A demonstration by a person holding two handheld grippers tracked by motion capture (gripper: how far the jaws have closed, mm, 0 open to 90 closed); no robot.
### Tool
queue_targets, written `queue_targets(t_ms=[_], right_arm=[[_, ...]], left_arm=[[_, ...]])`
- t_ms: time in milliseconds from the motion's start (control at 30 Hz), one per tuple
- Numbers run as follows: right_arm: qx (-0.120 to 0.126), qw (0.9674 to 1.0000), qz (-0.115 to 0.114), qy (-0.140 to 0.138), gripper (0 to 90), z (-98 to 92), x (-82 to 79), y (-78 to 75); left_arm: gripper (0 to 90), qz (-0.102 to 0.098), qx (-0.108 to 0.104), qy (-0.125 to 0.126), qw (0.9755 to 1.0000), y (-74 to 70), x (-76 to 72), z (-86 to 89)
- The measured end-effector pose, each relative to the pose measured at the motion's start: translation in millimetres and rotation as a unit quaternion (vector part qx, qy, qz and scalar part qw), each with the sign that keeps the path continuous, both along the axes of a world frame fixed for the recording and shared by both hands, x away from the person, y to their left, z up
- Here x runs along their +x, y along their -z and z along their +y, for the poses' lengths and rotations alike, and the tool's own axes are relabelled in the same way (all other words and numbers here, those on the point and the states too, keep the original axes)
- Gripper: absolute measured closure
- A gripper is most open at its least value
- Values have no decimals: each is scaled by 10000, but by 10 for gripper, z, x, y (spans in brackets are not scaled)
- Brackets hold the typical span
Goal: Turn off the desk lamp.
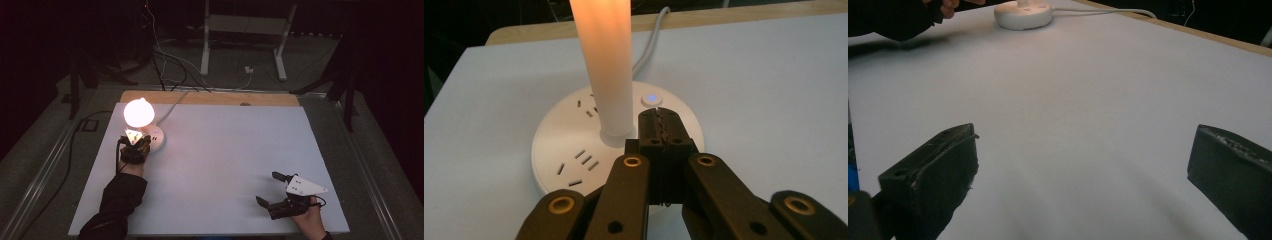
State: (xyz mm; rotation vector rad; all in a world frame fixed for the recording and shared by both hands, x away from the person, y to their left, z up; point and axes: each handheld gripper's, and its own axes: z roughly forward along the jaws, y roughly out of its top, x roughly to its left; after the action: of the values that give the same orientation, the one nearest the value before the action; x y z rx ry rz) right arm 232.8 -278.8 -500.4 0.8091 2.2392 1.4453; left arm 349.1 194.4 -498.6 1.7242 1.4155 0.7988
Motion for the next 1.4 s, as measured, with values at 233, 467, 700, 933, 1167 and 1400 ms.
queue_targets(t_ms=[233,467,700,933,1167,1400], right_arm=[[-4,10000,-11,-6,0,3,-3,-1],[-3,10000,-10,-12,0,5,-3,-1],[-9,10000,-2,-14,0,7,-1,2],[-3,10000,1,-10,0,6,-1,2],[-5,10000,3,-10,0,5,-2,1],[0,10000,2,-10,0,0,-3,0]], left_arm=[[900,17,75,63,10000,-2,-8,-13],[900,69,114,76,9999,27,6,-9],[900,161,89,59,9998,80,31,19],[900,191,117,52,9997,107,41,28],[900,184,128,107,9997,125,39,21],[900,252,207,159,9993,159,56,22]])
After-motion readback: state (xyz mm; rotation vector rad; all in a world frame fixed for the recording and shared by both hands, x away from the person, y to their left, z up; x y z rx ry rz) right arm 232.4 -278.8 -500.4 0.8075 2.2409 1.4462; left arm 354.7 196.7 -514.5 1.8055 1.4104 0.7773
